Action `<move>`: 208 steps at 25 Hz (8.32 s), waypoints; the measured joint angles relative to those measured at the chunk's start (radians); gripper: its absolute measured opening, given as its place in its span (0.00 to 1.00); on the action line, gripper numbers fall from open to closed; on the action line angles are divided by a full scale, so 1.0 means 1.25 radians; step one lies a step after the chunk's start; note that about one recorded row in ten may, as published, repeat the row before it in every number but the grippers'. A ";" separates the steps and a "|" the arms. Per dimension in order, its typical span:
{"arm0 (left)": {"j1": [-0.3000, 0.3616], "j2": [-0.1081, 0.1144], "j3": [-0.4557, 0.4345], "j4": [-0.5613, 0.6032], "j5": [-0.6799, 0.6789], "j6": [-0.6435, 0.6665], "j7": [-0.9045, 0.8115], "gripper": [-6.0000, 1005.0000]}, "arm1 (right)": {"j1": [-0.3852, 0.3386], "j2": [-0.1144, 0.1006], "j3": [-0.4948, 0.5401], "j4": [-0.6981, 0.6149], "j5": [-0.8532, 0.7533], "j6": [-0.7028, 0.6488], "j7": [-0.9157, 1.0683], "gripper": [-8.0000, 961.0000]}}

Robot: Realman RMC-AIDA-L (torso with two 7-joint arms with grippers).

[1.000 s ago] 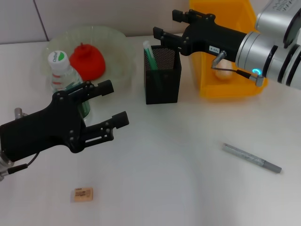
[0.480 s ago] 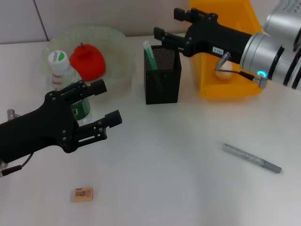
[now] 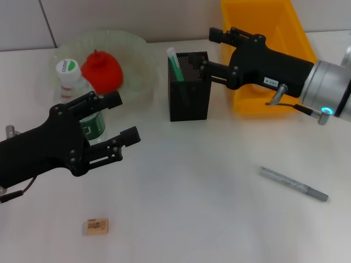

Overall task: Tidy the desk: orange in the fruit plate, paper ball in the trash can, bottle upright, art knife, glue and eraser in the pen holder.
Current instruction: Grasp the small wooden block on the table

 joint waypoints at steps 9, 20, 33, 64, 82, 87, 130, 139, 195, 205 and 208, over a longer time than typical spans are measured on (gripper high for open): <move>0.005 0.000 -0.007 0.000 0.000 0.000 0.042 0.78 | -0.039 0.000 -0.001 0.003 -0.040 -0.042 0.005 0.79; 0.009 0.001 -0.007 -0.013 0.010 -0.011 0.106 0.78 | -0.104 -0.004 0.042 -0.009 -0.089 -0.164 0.009 0.79; 0.020 0.002 -0.004 -0.036 0.051 -0.060 0.117 0.78 | -0.119 -0.002 0.154 -0.022 -0.215 -0.252 0.068 0.79; 0.040 0.011 -0.087 0.306 0.465 -0.118 -0.446 0.78 | -0.103 0.000 0.153 0.019 -0.231 -0.247 0.075 0.79; -0.016 0.002 -0.086 0.469 0.765 -0.164 -0.729 0.78 | -0.094 0.000 0.156 0.053 -0.230 -0.245 0.073 0.79; -0.031 0.002 -0.073 0.522 0.839 -0.141 -0.791 0.78 | -0.079 0.000 0.164 0.081 -0.230 -0.242 0.067 0.79; -0.157 -0.011 0.357 0.729 1.082 0.085 -1.099 0.78 | -0.043 -0.001 0.180 0.143 -0.225 -0.234 0.053 0.79; -0.157 -0.011 0.387 0.730 1.041 0.078 -1.109 0.78 | -0.037 0.000 0.199 0.145 -0.227 -0.234 0.053 0.79; -0.143 -0.011 0.515 0.672 1.033 -0.015 -1.165 0.77 | -0.023 0.001 0.200 0.162 -0.224 -0.237 0.053 0.79; -0.142 -0.011 0.517 0.635 1.037 -0.025 -1.168 0.76 | -0.026 0.001 0.200 0.162 -0.224 -0.240 0.053 0.79; -0.142 -0.011 0.517 0.634 1.034 -0.025 -1.169 0.76 | -0.025 0.001 0.200 0.162 -0.224 -0.240 0.053 0.79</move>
